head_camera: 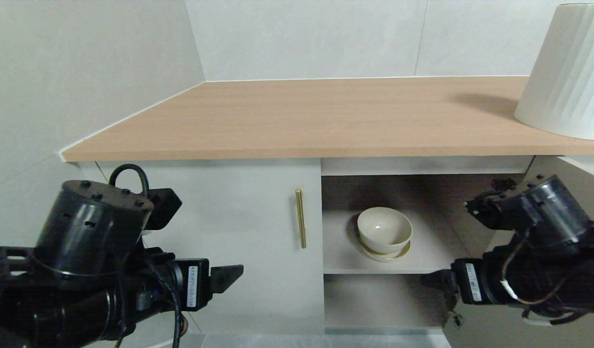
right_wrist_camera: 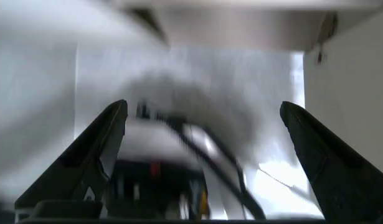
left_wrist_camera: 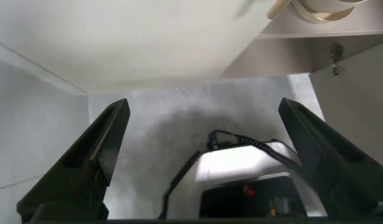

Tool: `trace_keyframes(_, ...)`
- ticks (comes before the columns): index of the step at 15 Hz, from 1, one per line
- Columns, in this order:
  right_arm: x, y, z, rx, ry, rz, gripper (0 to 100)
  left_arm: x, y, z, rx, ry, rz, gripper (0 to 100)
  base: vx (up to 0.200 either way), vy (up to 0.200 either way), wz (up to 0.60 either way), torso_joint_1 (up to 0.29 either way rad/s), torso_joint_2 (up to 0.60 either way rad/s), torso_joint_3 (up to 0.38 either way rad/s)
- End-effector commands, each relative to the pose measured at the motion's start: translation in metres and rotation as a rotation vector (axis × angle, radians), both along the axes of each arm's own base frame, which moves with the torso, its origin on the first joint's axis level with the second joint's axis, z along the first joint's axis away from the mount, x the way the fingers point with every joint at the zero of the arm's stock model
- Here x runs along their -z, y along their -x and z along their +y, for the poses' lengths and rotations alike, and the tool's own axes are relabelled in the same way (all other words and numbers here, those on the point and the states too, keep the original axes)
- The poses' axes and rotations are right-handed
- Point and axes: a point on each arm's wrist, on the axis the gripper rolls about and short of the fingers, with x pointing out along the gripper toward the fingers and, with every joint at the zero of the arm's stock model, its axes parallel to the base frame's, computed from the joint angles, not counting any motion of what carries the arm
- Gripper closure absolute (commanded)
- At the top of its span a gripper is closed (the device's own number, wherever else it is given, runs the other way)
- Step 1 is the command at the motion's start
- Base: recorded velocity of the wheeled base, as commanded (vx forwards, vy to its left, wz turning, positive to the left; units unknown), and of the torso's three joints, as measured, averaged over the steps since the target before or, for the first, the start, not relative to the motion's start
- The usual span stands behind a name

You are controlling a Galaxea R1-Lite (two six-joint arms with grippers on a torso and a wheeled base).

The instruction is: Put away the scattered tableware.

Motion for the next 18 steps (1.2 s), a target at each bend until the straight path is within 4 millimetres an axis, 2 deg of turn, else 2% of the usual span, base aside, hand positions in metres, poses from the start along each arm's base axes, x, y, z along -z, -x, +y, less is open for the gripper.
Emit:
trace_keyframes(1,-0.025,0.038,-0.015,-0.074,-0.058,-0.059,0,-0.005,0.014,0.013,-0.005,0.014,-0.035,0,0.000,0.000,0.00,0.000,0.00,0.000)
trace_keyframes(10,-0.013,0.042,-0.015,-0.094,-0.033,-0.006,0,0.000,0.011,0.012,0.026,-0.022,-0.050,0,0.000,0.000,0.00,0.000,0.00,0.000)
trace_keyframes(18,-0.010,0.044,-0.014,-0.105,-0.024,0.003,0,0.003,0.009,0.011,0.025,-0.030,-0.038,0,-0.200,0.000,0.00,0.004,0.00,0.004)
